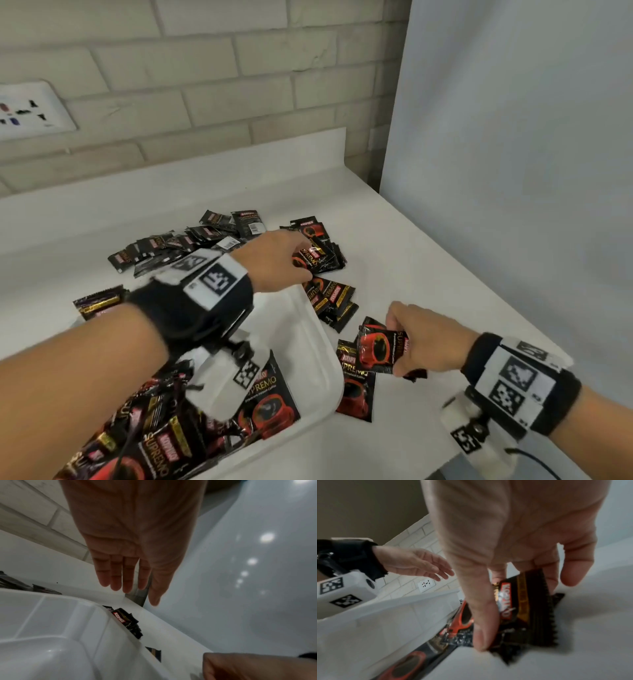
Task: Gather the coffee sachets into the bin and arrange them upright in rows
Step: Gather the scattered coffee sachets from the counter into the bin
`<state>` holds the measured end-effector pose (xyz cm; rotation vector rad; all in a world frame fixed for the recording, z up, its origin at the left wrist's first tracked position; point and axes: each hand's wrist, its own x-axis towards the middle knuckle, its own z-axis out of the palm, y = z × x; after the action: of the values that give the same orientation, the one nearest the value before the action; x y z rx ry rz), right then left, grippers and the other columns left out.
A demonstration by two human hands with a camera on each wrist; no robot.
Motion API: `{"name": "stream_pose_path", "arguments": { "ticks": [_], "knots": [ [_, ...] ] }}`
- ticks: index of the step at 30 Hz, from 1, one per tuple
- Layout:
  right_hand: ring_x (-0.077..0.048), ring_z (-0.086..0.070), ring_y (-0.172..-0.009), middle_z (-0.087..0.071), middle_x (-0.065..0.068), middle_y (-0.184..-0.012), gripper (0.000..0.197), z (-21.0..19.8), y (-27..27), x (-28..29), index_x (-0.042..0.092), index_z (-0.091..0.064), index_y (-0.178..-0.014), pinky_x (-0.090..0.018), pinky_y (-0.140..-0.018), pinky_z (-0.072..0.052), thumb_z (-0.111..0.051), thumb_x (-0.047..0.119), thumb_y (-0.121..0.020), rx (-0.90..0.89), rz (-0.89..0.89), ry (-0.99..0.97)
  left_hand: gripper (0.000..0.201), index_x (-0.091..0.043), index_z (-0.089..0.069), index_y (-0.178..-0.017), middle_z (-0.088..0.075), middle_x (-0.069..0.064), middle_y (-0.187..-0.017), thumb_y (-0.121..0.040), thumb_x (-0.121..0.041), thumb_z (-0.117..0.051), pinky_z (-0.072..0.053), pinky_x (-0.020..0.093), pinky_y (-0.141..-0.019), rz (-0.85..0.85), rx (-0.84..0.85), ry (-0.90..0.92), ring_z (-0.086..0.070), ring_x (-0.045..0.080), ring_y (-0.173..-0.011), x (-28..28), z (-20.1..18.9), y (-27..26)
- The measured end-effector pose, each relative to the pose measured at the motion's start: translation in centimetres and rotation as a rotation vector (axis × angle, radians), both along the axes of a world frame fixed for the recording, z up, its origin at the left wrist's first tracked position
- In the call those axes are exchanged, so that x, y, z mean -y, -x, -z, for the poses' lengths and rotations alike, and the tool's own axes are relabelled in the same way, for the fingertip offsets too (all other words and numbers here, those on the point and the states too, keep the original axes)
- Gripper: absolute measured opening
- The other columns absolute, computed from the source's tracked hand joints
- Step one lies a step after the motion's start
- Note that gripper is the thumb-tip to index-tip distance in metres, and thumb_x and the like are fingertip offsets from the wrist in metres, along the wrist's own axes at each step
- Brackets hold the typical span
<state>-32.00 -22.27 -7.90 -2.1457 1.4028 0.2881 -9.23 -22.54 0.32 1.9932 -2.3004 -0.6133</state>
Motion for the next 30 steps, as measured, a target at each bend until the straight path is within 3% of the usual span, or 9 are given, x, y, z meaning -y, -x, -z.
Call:
{"name": "stream_pose_path", "arguments": {
  "ticks": [3, 5, 9, 13, 16, 20, 24, 27, 30],
  "knots": [
    [-0.015, -0.048, -0.083, -0.049, 0.001, -0.105, 0.061, -0.2, 0.1, 0.3, 0.021, -0.034, -0.114, -0.027, -0.069, -0.040, -0.077, 0.025, -0.071, 0.011, 0.059, -0.086, 0.057, -0.019, -0.033, -0.144, -0.039, -0.001, -0.145, -0.092, -0.024, -0.056, -0.032, 0.026, -0.103, 0.168, 0.112, -0.099, -0.039, 0.015, -0.129, 0.5, 0.8, 1.6],
    [-0.014, -0.048, -0.086, -0.050, 0.001, -0.105, 0.061, -0.5, 0.4, 0.5, 0.018, -0.038, -0.120, -0.024, -0.069, -0.039, -0.076, 0.024, -0.072, -0.011, 0.064, -0.098, 0.050, -0.018, -0.041, -0.139, -0.045, -0.001, -0.141, -0.092, -0.024, -0.055, -0.035, 0.026, -0.103, 0.333, 0.161, -0.152, -0.043, 0.015, -0.126, -0.2, 1.5, 3.2],
    [-0.013, -0.053, -0.083, -0.058, 0.003, -0.091, 0.034, -0.4, 1.5, 0.9, 0.018, -0.057, -0.100, -0.014, -0.062, -0.038, -0.075, 0.025, -0.073, -0.009, 0.055, -0.087, 0.042, -0.016, -0.052, -0.130, -0.053, 0.002, -0.129, -0.092, -0.035, -0.053, -0.043, 0.032, -0.097, 0.547, 0.312, -0.246, -0.050, 0.019, -0.115, -2.0, 3.3, 6.1],
    [-0.013, -0.058, -0.078, -0.063, 0.003, -0.084, 0.024, 0.1, 2.6, 1.0, 0.019, -0.058, -0.091, -0.018, -0.066, -0.044, -0.074, 0.019, -0.073, 0.132, 0.153, -0.091, 0.048, -0.013, -0.045, -0.124, -0.055, 0.005, -0.116, -0.087, -0.039, -0.060, -0.047, 0.033, -0.080, 0.499, 0.402, -0.172, -0.055, 0.022, -0.101, -2.2, 4.3, 7.9],
    [-0.016, -0.062, -0.075, -0.066, -0.002, -0.084, 0.021, 0.1, 3.0, 1.1, 0.014, -0.062, -0.094, -0.025, -0.070, -0.052, -0.071, 0.007, -0.076, 0.343, 0.251, -0.167, 0.063, -0.013, -0.031, -0.133, -0.051, 0.008, -0.120, -0.083, -0.030, -0.067, -0.045, 0.034, -0.080, 0.284, 0.217, -0.109, -0.053, 0.024, -0.107, -1.7, 4.4, 8.4],
    [-0.009, -0.063, -0.072, -0.067, 0.003, -0.080, 0.021, 0.3, 3.3, 0.9, 0.019, -0.063, -0.087, -0.017, -0.066, -0.051, -0.070, 0.002, -0.078, 0.494, 0.275, -0.236, 0.069, -0.011, -0.024, -0.137, -0.049, 0.010, -0.116, -0.083, -0.014, -0.067, -0.048, 0.034, -0.081, 0.141, 0.145, -0.091, -0.054, 0.026, -0.106, -1.1, 4.5, 8.6],
    [-0.005, -0.066, -0.080, -0.071, 0.001, -0.094, 0.029, -0.1, 3.5, 0.9, 0.016, -0.065, -0.104, -0.012, -0.068, -0.049, -0.070, 0.003, -0.078, 0.639, 0.296, -0.250, 0.057, -0.012, -0.032, -0.134, -0.056, 0.006, -0.111, -0.087, -0.010, -0.063, -0.048, 0.030, -0.081, 0.026, -0.092, -0.130, -0.058, 0.021, -0.099, -0.3, 4.1, 7.8],
    [-0.004, -0.066, -0.074, -0.070, 0.001, -0.090, 0.031, -0.8, 3.1, 0.7, 0.016, -0.063, -0.105, -0.016, -0.064, -0.052, -0.067, 0.000, -0.079, 0.813, 0.333, -0.234, 0.048, -0.018, -0.046, -0.125, -0.056, -0.003, -0.093, -0.083, -0.018, -0.069, -0.046, 0.025, -0.081, -0.083, -0.406, -0.141, -0.057, 0.014, -0.087, -0.2, 2.9, 7.1],
    [-0.009, -0.066, -0.077, -0.071, 0.002, -0.085, 0.026, -2.2, 1.7, 0.4, 0.016, -0.061, -0.101, -0.022, -0.066, -0.055, -0.061, -0.002, -0.082, 0.968, 0.315, -0.231, 0.022, -0.018, -0.058, -0.105, -0.065, 0.009, -0.098, -0.085, -0.014, -0.066, -0.050, 0.039, -0.091, -0.200, -0.709, -0.061, -0.063, 0.026, -0.094, -0.5, 2.0, 7.0]
  ]
}}
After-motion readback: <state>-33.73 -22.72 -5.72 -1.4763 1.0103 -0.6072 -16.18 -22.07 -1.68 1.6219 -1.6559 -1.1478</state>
